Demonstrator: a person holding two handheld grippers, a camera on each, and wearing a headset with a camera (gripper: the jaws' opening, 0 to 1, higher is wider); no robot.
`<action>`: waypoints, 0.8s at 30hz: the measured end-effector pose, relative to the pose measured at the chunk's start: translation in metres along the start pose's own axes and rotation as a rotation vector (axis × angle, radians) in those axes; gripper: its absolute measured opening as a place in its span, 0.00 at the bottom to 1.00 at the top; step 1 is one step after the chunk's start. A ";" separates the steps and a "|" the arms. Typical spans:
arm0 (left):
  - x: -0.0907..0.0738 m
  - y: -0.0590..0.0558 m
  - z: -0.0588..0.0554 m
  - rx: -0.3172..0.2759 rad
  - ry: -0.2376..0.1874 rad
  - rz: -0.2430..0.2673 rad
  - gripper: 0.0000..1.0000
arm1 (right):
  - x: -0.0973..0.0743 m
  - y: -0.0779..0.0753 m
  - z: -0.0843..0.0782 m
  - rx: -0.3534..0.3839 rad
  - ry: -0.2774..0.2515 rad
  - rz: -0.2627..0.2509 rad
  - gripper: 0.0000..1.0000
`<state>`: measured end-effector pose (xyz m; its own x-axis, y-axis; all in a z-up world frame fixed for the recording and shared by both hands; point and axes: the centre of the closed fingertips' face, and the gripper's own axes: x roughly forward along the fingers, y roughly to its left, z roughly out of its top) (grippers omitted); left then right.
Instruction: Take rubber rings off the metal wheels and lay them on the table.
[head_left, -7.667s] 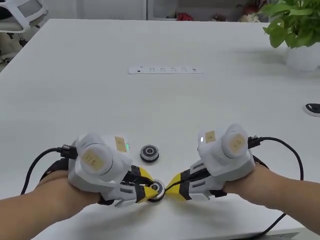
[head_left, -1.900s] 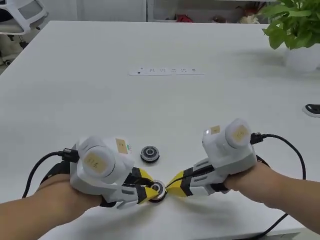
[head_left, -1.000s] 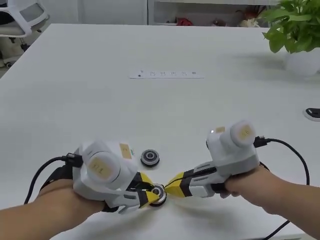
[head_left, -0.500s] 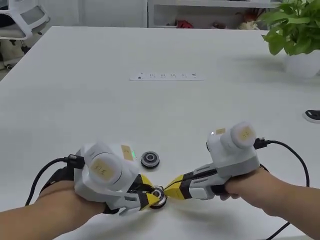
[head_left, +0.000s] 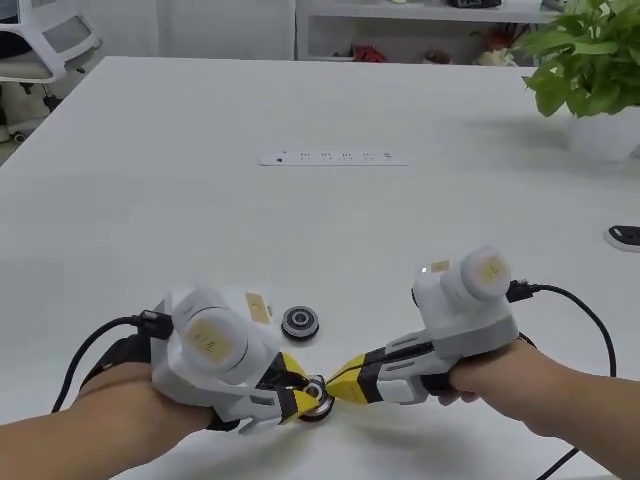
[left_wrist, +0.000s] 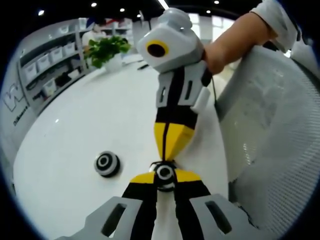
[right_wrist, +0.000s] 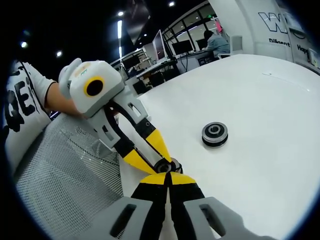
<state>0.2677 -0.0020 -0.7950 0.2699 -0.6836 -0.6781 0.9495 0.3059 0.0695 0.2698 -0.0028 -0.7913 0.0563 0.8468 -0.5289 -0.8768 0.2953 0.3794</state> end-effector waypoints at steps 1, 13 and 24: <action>0.000 0.000 0.000 0.000 0.000 0.000 0.12 | 0.000 0.000 0.000 0.001 0.000 0.001 0.00; 0.001 0.000 0.001 0.002 0.000 0.000 0.12 | 0.002 0.016 0.010 0.015 -0.034 0.073 0.00; 0.001 0.001 0.001 0.000 -0.004 0.002 0.12 | 0.002 0.008 0.003 0.002 -0.016 0.043 0.00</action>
<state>0.2688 -0.0032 -0.7950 0.2719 -0.6857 -0.6751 0.9491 0.3071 0.0704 0.2641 0.0024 -0.7866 0.0265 0.8657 -0.4999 -0.8779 0.2594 0.4026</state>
